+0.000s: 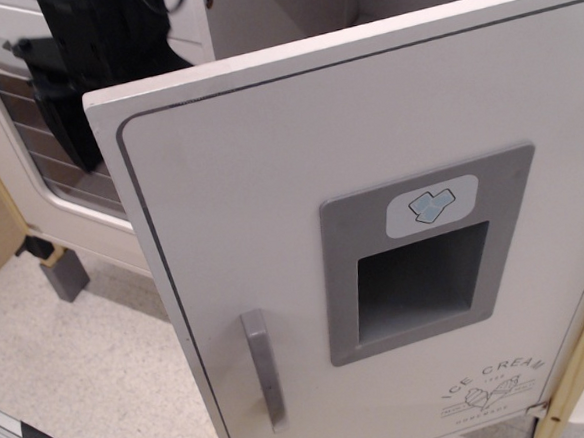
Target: Open fridge
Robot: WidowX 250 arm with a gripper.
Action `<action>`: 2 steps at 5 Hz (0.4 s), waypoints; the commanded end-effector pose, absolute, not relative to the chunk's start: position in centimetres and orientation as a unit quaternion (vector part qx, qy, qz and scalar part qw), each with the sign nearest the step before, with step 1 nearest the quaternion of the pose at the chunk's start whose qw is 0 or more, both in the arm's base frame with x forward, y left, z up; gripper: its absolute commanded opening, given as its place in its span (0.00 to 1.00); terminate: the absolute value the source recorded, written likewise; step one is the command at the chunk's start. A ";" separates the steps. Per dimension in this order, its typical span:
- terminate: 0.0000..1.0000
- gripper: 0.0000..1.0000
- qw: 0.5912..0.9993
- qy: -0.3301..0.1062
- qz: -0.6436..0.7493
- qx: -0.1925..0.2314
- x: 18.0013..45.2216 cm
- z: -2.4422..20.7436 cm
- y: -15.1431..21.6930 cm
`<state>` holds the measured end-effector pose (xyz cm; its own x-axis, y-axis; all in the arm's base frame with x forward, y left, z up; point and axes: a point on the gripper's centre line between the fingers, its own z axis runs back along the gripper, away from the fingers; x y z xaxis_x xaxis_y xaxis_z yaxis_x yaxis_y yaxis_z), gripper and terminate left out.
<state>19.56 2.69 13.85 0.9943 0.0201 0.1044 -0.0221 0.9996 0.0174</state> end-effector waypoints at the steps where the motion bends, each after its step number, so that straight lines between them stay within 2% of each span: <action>1: 0.00 1.00 0.998 -0.053 -0.038 0.007 16.2 15.1 0.7; 2: 0.00 1.00 0.996 -0.063 -0.060 -0.006 14.5 15.9 -0.4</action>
